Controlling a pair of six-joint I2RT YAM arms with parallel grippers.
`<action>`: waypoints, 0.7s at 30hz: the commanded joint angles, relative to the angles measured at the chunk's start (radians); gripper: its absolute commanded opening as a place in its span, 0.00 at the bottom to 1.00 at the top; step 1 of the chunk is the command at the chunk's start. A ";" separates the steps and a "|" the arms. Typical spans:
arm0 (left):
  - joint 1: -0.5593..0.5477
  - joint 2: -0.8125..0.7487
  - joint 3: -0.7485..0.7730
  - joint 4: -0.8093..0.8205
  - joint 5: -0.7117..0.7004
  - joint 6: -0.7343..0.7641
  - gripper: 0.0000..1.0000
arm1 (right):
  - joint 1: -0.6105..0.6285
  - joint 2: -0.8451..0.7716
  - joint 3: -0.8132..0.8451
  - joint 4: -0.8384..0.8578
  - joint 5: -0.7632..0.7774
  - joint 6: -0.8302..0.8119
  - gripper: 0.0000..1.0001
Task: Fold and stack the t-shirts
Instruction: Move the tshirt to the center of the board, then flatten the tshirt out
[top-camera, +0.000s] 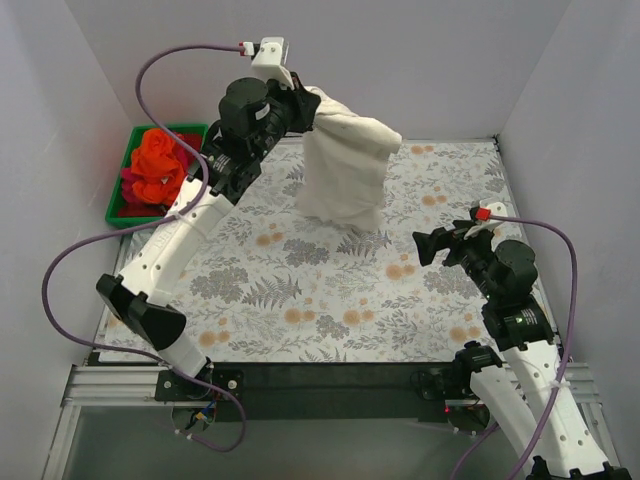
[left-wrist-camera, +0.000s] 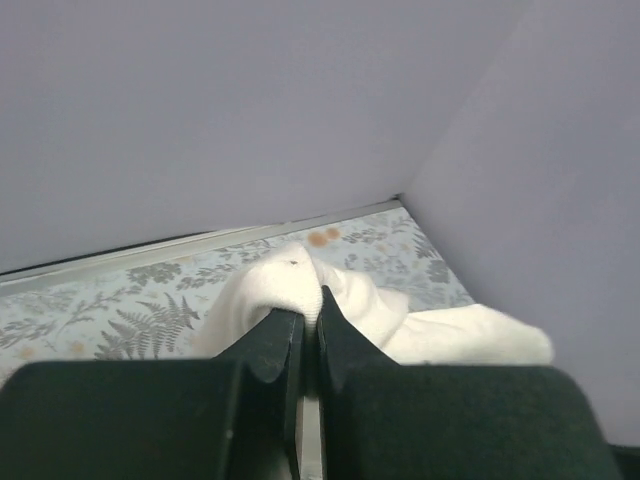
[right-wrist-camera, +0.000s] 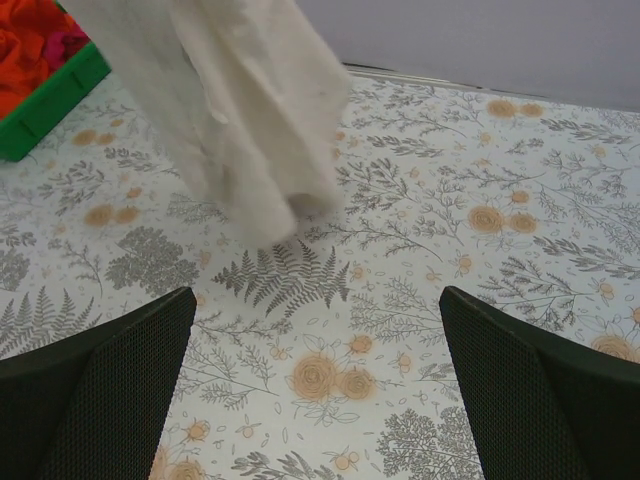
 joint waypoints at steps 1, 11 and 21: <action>0.018 -0.111 -0.034 0.012 0.153 -0.059 0.00 | 0.004 0.003 0.052 -0.011 -0.013 -0.016 0.98; 0.023 -0.306 -0.686 0.084 -0.076 -0.162 0.21 | 0.003 0.075 0.103 -0.092 -0.003 -0.002 0.98; 0.049 -0.494 -0.968 -0.063 -0.044 -0.277 0.81 | 0.010 0.361 0.158 -0.261 -0.133 0.061 0.97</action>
